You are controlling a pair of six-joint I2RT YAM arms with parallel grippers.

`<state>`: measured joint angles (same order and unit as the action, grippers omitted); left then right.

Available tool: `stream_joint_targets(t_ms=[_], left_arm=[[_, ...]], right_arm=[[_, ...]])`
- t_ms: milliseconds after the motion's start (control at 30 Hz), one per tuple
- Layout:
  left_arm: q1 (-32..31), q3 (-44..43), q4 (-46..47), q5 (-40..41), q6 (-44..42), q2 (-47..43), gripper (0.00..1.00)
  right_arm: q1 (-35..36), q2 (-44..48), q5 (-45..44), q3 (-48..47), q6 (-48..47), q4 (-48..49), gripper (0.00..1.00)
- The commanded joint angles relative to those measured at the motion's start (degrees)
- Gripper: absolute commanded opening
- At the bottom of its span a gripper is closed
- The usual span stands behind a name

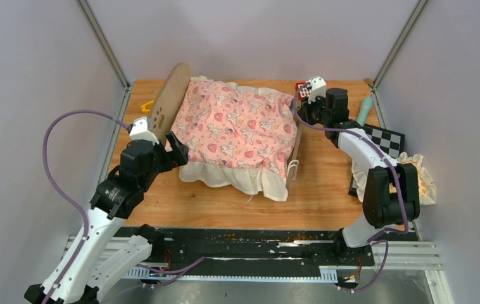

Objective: Set up the pet bed
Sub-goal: Adjust the bed frame at the center of the board.

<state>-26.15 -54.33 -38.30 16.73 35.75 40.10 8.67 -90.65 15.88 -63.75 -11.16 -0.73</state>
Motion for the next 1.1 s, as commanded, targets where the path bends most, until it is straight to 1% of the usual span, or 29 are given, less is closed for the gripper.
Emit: stream_joint_targets(t_ms=[0,67,100,133,267,367,500,567,667,767,833,933,1067], left_arm=[[-0.07,0.53,4.28,0.53,-6.11,-3.06,1.00],[-0.04,0.29,3.30,1.30,-7.61,-3.57,1.00],[-0.04,0.15,2.96,1.46,-8.37,-3.77,1.00],[-0.04,0.04,2.56,1.31,-8.81,-3.93,1.00],[-0.04,-0.78,1.20,0.96,-10.94,-3.60,1.00],[-0.04,-2.73,-0.49,0.99,-13.32,-1.90,1.00],[-0.04,-6.22,-3.81,0.43,-15.10,2.12,1.00],[-0.04,-6.63,-4.24,-0.84,-15.00,3.06,1.00],[-0.04,-5.98,-3.63,-3.01,-13.64,2.65,1.00],[0.00,-4.60,-3.36,-3.61,-12.37,1.01,1.00],[-0.04,-3.99,-3.61,-3.57,-11.93,0.06,1.00],[-0.04,-3.15,-3.77,-3.29,-11.29,-1.62,1.00],[-0.04,-1.80,-2.91,-4.12,-9.99,-2.96,1.00]], right_arm=[[1.26,-0.58,5.91,-5.66,-1.23,-3.77,0.23],[1.01,0.31,2.85,-7.67,2.90,-5.61,0.37],[1.00,0.91,0.91,-8.56,5.17,-6.55,0.41],[0.96,1.65,-0.81,-9.38,7.71,-7.73,0.43],[1.00,4.93,-10.61,-11.69,20.27,-15.61,0.44],[1.00,7.91,-16.66,-10.50,28.96,-23.10,0.51],[1.74,11.91,-18.04,-5.30,39.50,-28.79,0.58],[3.19,14.18,-17.55,-1.97,42.84,-27.07,0.61],[6.11,13.46,-19.45,-1.23,44.67,-26.59,0.62],[6.96,11.09,-20.04,-3.10,44.75,-29.24,0.61],[7.23,10.49,-21.99,-2.89,44.74,-29.63,0.58],[7.32,10.18,-23.38,-1.32,44.72,-28.25,0.50],[7.61,6.74,-24.25,-2.32,44.33,-28.78,0.46]])
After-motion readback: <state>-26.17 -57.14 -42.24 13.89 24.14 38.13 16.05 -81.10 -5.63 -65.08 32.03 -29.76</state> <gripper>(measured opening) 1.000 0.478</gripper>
